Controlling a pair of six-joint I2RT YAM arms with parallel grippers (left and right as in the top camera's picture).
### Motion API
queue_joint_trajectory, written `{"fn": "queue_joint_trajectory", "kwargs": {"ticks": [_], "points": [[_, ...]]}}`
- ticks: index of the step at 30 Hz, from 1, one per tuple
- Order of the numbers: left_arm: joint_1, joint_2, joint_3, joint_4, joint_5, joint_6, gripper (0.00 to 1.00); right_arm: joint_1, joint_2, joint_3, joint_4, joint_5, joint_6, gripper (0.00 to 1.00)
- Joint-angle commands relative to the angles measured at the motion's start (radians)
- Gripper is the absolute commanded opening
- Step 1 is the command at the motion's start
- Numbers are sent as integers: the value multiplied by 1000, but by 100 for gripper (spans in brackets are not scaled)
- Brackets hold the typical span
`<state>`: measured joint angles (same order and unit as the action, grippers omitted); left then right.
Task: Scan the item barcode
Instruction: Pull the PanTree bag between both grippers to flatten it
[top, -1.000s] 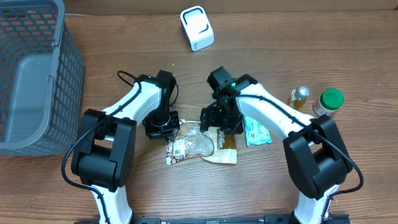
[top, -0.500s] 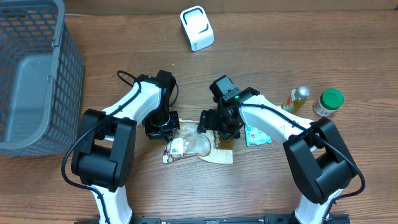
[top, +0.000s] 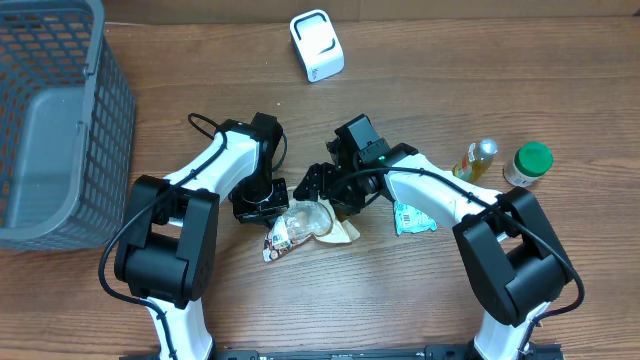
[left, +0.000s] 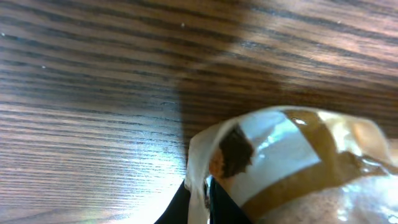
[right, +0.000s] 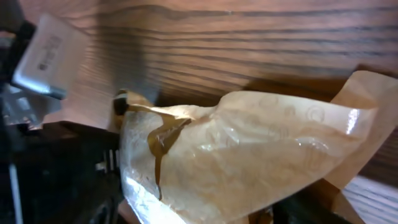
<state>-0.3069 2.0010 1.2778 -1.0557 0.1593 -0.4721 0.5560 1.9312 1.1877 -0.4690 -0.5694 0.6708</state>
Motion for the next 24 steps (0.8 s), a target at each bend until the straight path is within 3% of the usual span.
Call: {"fn": "queue_joint_trajectory", "kwargs": {"ticks": [1, 4, 13, 20, 24], "points": [[-3, 0, -14, 24, -5, 5, 4, 7, 10, -9, 44, -87, 18, 63], [-3, 0, -14, 29, -5, 8, 4, 7, 10, -23, 105, -128, 18, 52], [-3, 0, -14, 51, 8, 27, 4, 10, 10, -141, 258, -158, 9, 50], [-3, 0, -14, 71, 11, 28, 4, 11, 10, -158, 334, -241, -51, 39], [-3, 0, -14, 80, 10, 34, 4, 11, 10, -158, 410, -333, -77, 48]]}}
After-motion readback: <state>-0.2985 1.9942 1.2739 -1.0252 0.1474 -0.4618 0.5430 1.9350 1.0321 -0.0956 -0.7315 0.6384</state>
